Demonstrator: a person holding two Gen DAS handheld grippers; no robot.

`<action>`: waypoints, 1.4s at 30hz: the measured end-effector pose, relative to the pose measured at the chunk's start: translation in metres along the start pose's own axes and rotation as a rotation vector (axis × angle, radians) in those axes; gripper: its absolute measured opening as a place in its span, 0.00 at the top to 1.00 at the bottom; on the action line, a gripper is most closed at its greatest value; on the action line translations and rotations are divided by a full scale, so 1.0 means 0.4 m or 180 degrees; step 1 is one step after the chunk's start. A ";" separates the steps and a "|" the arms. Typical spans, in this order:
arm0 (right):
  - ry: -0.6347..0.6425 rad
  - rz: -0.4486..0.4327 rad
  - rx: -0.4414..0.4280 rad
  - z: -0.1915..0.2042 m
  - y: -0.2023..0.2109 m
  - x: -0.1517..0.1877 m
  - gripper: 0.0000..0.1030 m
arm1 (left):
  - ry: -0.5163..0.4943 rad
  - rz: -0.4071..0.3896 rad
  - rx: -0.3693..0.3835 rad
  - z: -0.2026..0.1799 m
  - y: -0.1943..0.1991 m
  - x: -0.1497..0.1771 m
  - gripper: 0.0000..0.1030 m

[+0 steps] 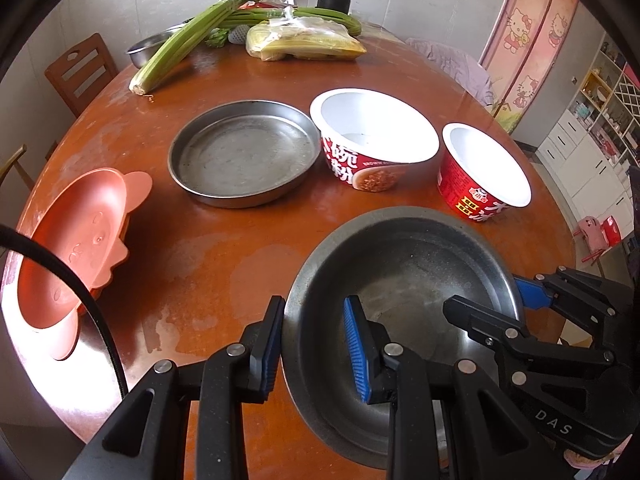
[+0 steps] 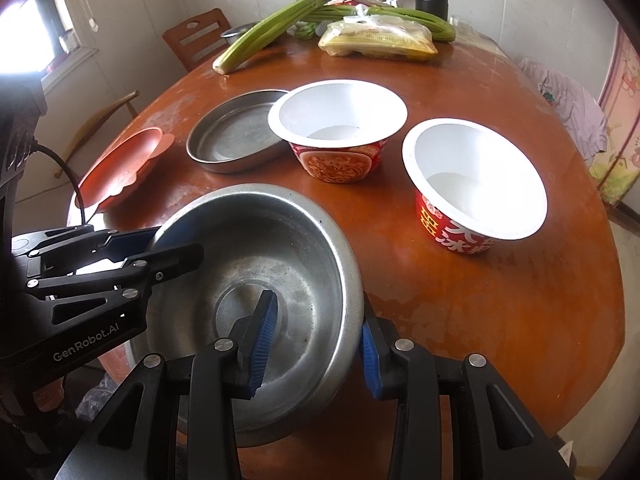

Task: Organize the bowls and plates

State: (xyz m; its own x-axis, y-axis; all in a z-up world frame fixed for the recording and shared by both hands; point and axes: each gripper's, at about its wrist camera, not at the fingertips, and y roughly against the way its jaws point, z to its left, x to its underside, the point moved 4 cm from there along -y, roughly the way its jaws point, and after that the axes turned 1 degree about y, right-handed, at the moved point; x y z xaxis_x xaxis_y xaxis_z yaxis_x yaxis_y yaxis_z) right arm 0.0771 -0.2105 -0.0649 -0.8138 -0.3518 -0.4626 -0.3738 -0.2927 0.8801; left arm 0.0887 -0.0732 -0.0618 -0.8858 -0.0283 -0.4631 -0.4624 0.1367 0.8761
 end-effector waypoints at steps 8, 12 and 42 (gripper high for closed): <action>-0.0059 0.0042 0.0016 -0.026 -0.006 0.001 0.60 | -0.0065 0.0006 0.0025 -0.019 -0.009 -0.010 0.72; -0.0061 0.0050 0.0031 -0.032 -0.006 0.001 0.60 | -0.0089 0.0010 0.0034 -0.026 -0.014 -0.014 0.72; -0.0220 0.0099 -0.0111 -0.064 -0.012 0.002 0.58 | -0.0084 -0.0035 0.0175 -0.039 -0.007 -0.025 0.70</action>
State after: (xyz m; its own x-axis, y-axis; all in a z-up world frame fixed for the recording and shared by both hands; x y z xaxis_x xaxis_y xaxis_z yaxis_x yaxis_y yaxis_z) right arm 0.0898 -0.2321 -0.0724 -0.8540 -0.2993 -0.4255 -0.3331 -0.3137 0.8892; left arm 0.0984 -0.0886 -0.0576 -0.8791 -0.0041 -0.4767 -0.4686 0.1907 0.8626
